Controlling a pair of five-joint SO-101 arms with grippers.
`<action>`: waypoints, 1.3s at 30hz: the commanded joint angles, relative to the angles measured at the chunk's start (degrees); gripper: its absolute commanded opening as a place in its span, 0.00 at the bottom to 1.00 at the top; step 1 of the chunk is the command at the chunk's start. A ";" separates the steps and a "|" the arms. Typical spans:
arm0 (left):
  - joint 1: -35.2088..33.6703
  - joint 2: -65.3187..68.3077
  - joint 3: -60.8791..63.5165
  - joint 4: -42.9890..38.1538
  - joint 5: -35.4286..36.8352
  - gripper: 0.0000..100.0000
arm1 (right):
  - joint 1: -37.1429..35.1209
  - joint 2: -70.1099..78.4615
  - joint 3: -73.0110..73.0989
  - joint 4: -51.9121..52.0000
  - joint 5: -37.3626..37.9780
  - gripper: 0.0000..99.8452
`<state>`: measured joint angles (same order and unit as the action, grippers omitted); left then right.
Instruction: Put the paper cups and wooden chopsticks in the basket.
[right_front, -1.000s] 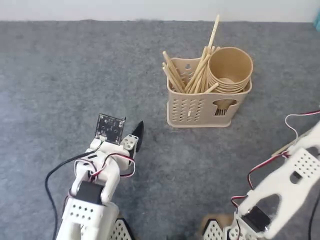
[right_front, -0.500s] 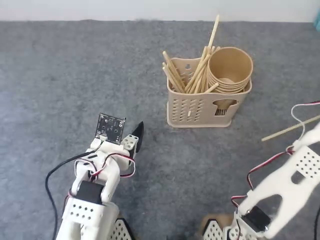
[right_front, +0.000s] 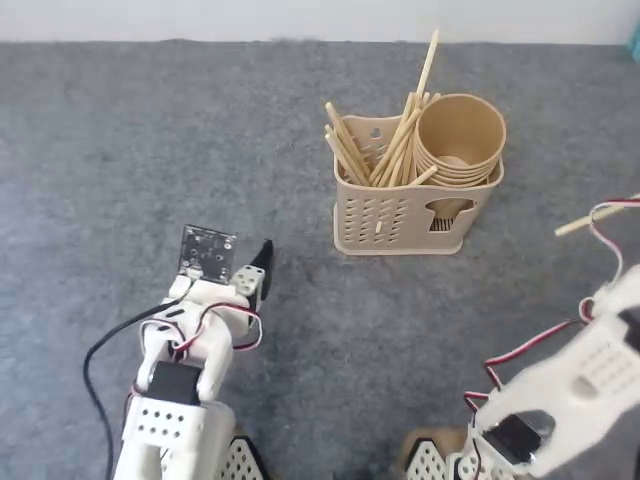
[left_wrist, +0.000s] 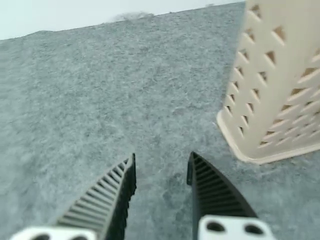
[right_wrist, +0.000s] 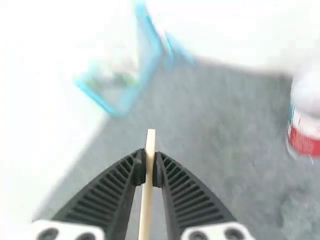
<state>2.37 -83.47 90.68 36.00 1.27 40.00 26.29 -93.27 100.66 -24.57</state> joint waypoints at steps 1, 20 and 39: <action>-4.31 0.26 -1.71 -1.58 0.62 0.16 | -2.86 -11.91 -2.11 2.59 -1.05 0.01; -10.55 0.18 -1.89 -1.41 0.62 0.01 | -39.08 -55.34 46.33 -11.56 -1.23 0.01; -12.75 -18.46 -1.45 13.63 4.57 0.01 | -49.71 -55.52 48.18 -12.79 -0.79 0.01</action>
<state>-10.90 -102.11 90.68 50.24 5.58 -9.14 -32.97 -45.80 91.43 -25.10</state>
